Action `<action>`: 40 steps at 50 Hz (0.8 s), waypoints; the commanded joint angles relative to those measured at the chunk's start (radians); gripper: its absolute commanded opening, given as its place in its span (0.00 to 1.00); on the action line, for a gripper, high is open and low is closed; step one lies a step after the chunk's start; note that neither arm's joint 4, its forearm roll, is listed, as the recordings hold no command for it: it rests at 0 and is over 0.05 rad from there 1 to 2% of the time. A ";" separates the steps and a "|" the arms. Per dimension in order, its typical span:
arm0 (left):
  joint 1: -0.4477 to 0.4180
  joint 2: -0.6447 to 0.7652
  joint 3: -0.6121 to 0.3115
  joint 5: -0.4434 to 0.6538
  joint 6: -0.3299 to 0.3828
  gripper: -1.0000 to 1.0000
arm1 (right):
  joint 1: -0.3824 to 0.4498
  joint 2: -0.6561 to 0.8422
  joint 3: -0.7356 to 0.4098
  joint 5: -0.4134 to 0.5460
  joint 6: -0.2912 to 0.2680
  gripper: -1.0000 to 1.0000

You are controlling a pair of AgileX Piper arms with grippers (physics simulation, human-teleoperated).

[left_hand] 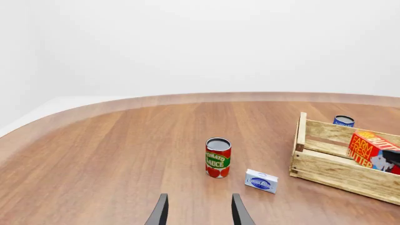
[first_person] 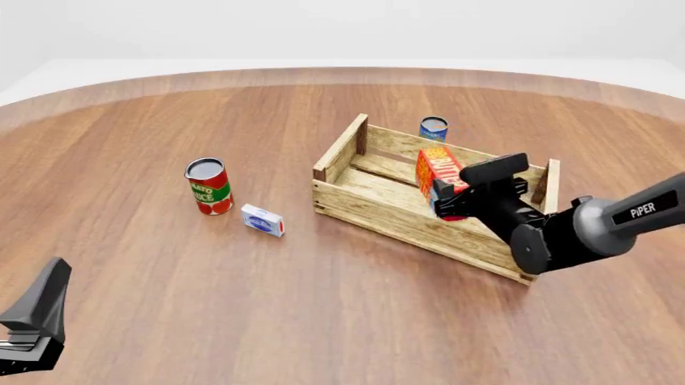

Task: Pick up the butter and put it in the tray.

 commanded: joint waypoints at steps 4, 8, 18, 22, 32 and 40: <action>0.000 0.000 0.000 0.000 0.000 1.00 | 0.011 0.004 -0.024 0.019 0.007 1.00; 0.000 0.000 0.000 0.000 0.000 1.00 | 0.014 -0.005 -0.019 0.020 0.008 1.00; 0.000 0.000 0.000 0.000 0.000 1.00 | 0.017 -0.051 0.007 0.026 0.013 1.00; 0.000 0.000 0.000 0.000 0.000 1.00 | 0.014 -0.081 0.023 0.029 0.015 1.00; 0.000 0.000 0.000 0.000 0.000 1.00 | 0.016 -0.159 0.058 0.043 0.026 1.00; 0.000 0.000 0.000 0.000 0.000 1.00 | 0.011 -0.224 0.096 0.052 0.026 1.00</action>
